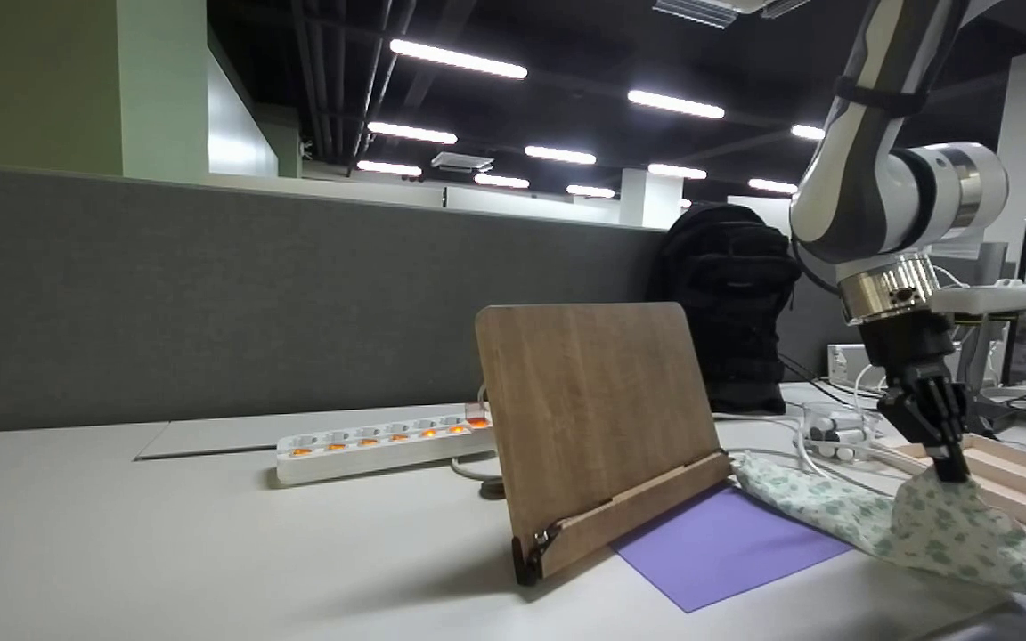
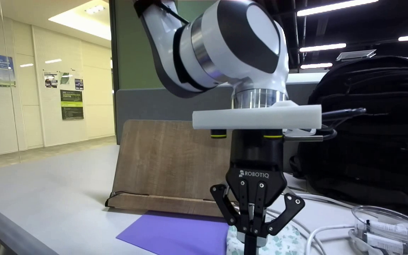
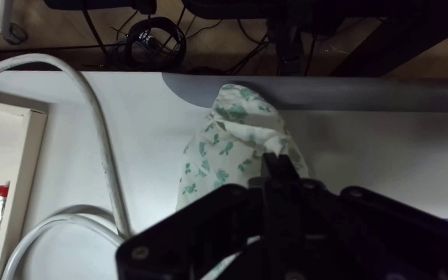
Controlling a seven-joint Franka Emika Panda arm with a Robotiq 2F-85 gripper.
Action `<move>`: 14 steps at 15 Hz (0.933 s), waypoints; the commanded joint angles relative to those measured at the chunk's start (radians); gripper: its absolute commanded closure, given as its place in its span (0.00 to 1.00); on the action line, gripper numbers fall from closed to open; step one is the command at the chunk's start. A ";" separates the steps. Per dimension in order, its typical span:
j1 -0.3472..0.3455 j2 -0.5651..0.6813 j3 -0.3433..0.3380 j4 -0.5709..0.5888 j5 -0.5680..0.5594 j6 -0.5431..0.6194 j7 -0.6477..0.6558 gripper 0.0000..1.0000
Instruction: Put the cloth on the table
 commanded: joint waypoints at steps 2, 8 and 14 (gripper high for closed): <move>0.011 0.008 0.018 0.063 0.019 -0.001 0.061 0.67; 0.066 -0.086 0.018 0.042 -0.062 0.105 0.150 0.26; 0.115 -0.215 0.016 0.016 -0.255 0.146 0.369 0.00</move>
